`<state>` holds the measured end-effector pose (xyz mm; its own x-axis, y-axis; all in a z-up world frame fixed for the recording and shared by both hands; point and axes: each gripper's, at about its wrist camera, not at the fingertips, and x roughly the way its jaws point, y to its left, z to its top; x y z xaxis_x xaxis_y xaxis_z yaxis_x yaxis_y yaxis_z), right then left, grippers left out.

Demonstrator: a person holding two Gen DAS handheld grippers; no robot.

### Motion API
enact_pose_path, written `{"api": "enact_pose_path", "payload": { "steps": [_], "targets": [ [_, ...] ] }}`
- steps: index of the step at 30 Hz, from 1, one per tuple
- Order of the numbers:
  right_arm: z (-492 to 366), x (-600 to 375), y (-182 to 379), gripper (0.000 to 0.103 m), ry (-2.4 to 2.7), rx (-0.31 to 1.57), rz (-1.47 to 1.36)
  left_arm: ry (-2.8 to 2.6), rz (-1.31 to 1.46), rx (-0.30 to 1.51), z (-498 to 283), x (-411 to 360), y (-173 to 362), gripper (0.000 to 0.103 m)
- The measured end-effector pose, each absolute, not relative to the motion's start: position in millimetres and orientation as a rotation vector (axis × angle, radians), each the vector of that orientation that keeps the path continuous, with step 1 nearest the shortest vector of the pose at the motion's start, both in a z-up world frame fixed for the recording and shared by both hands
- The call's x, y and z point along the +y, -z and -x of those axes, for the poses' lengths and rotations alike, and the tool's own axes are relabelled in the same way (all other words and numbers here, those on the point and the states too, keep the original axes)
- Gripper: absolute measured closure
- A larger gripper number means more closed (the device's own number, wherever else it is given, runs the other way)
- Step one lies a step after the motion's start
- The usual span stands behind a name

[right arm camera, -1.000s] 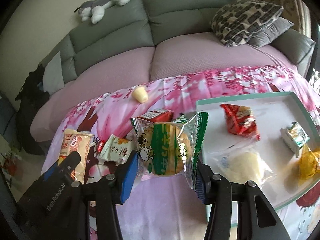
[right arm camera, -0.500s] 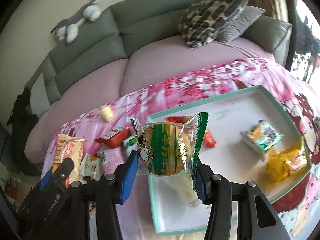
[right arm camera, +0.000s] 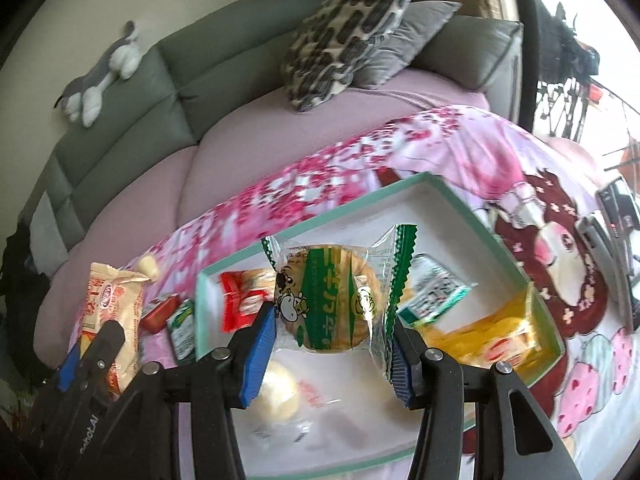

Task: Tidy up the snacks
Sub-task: 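Carry the yellow chip bag and green cookie pack over the teal tray, then open both tools to drop the two bags into the tray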

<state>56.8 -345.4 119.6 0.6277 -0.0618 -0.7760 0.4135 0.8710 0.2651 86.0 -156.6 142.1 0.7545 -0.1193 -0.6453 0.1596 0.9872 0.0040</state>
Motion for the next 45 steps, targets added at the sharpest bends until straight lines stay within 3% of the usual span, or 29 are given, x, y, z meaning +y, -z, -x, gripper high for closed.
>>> {"api": "enact_pose_path", "payload": {
  "steps": [18, 40, 45],
  "targets": [
    [-68, -406, -90, 0.049, 0.369, 0.857, -0.512, 0.348, -0.158, 0.706, -92, -253, -114, 0.063],
    [-87, -423, -75, 0.047, 0.401, 0.865, -0.476, 0.357, -0.165, 0.747, -122, -279, -98, 0.062],
    [-84, -426, -74, 0.045, 0.41, 0.875, -0.491, 0.339, -0.159, 0.769, -124, -276, -97, 0.05]
  ]
}}
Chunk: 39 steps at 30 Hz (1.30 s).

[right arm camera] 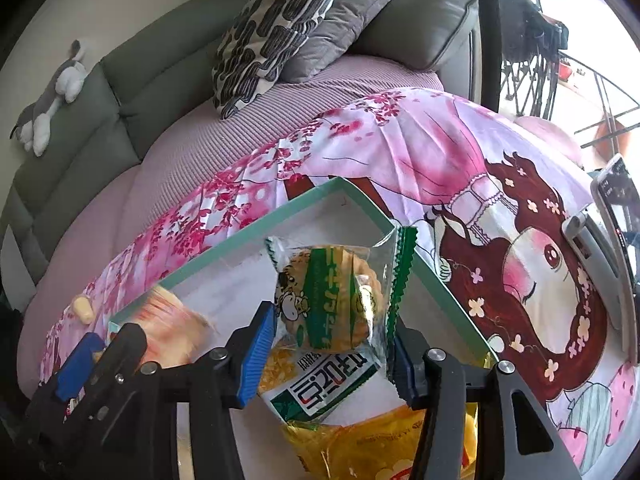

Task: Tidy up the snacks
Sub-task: 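Open both tools to drop the two bags into the tray, then move both open tools back over the snack pile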

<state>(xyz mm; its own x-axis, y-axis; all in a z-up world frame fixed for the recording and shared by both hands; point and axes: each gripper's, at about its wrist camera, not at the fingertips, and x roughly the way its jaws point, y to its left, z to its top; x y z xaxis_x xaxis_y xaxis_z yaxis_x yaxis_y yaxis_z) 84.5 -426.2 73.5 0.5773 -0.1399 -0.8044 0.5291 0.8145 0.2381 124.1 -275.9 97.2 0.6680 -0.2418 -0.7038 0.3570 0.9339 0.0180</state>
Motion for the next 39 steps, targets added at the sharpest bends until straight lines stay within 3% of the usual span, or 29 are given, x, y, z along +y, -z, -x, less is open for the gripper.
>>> {"api": "enact_pose_path", "payload": {
  "steps": [2, 13, 14, 16, 17, 20, 25, 39],
  "targets": [
    [-84, -425, -74, 0.034, 0.426, 0.884, -0.471, 0.342, -0.153, 0.776, -125, -274, -98, 0.046],
    [-80, -420, -78, 0.014, 0.43, 0.941, -0.412, 0.296, -0.119, 0.822, -123, -257, -110, 0.037],
    [-80, -420, -78, 0.011, 0.431, 0.942, -0.411, 0.287, -0.115, 0.822, -123, -254, -111, 0.035],
    [-78, -419, -80, 0.003, 0.431, 0.943, -0.409, 0.275, -0.102, 0.818, -123, -250, -113, 0.014],
    [-78, -419, -81, 0.0, 0.429, 0.942, -0.409, 0.271, -0.099, 0.815, -123, -248, -114, 0.014],
    [-76, -417, -84, 0.0, 0.426, 0.937, -0.402, 0.217, -0.099, 0.808, -124, -240, -116, 0.014],
    [-71, -412, -91, 0.0, 0.414, 0.929, -0.394, 0.109, -0.054, 0.796, -131, -219, -112, 0.001],
    [-62, -387, -115, 0.0, 0.352, 0.886, -0.36, -0.061, 0.004, 0.838, -139, -168, -99, 0.001]
  ]
}}
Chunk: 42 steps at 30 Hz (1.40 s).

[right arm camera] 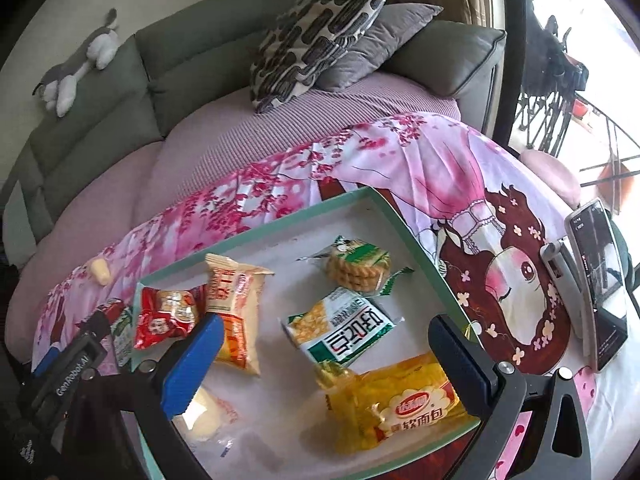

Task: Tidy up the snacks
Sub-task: 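Move both open tools back over the snack pile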

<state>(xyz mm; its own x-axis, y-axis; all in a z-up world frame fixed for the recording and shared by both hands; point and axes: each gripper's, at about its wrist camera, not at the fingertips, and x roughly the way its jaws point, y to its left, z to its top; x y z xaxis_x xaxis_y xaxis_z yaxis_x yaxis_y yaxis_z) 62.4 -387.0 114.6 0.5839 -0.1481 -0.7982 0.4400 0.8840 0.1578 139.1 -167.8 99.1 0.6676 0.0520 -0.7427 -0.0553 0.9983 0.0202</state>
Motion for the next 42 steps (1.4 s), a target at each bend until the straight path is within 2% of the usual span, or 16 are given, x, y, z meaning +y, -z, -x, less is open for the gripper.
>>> {"api": "enact_pose_path", "payload": {
  "steps": [27, 42],
  "targets": [
    [-91, -268, -114, 0.0, 0.094, 0.878, -0.274, -0.347, 0.089, 0.811, -112, -22, -112, 0.001],
    [-105, -169, -93, 0.0, -0.067, 0.964, -0.188, -0.467, 0.179, 0.845, -93, 63, -101, 0.001]
  ]
}}
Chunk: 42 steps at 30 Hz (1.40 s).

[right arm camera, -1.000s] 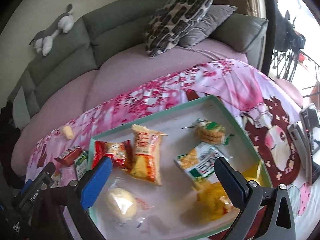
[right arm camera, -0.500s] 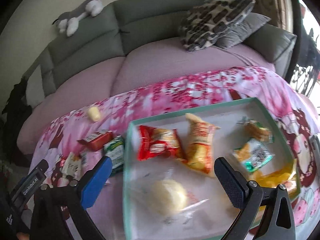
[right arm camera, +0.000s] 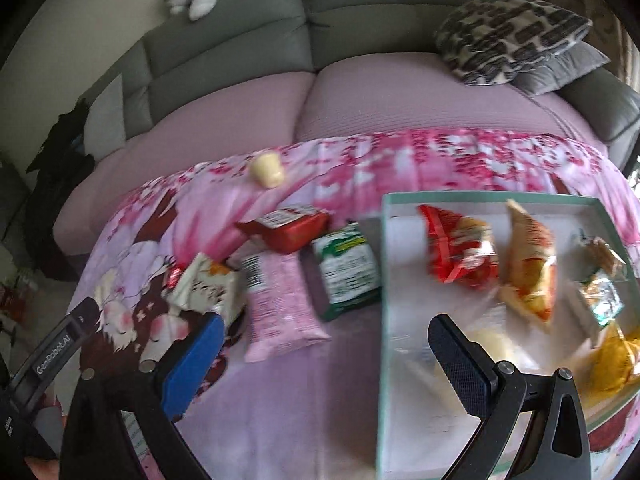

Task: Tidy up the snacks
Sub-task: 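Move both open tools back over the snack pile, then lower the right tool onto the pink wafer bag and close it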

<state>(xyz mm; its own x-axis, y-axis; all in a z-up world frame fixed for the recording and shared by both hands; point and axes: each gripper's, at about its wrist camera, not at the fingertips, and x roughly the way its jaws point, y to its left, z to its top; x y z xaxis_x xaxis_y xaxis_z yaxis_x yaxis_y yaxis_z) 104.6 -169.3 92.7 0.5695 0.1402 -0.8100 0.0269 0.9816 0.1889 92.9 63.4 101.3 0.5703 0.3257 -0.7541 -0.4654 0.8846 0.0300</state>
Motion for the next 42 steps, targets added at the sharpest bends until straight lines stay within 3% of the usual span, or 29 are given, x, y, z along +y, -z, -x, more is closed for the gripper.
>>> {"api": "enact_pose_path", "payload": {
  "steps": [14, 31, 39, 42],
  "targets": [
    [-110, -137, -76, 0.0, -0.125, 1.024, -0.176, -0.509, 0.211, 0.864, -83, 98, -95, 0.001],
    [-128, -135, -62, 0.0, -0.135, 0.971, -0.149, -0.366, 0.262, 0.935, -115, 76, -65, 0.001],
    [-135, -127, -59, 0.012, -0.195, 0.926, -0.135, -0.356, 0.282, 0.975, -126, 73, -50, 0.001],
    [-135, -123, -55, 0.02, -0.218, 0.924, -0.139, -0.353, 0.292, 0.985, -128, 75, -47, 0.001]
  ]
}}
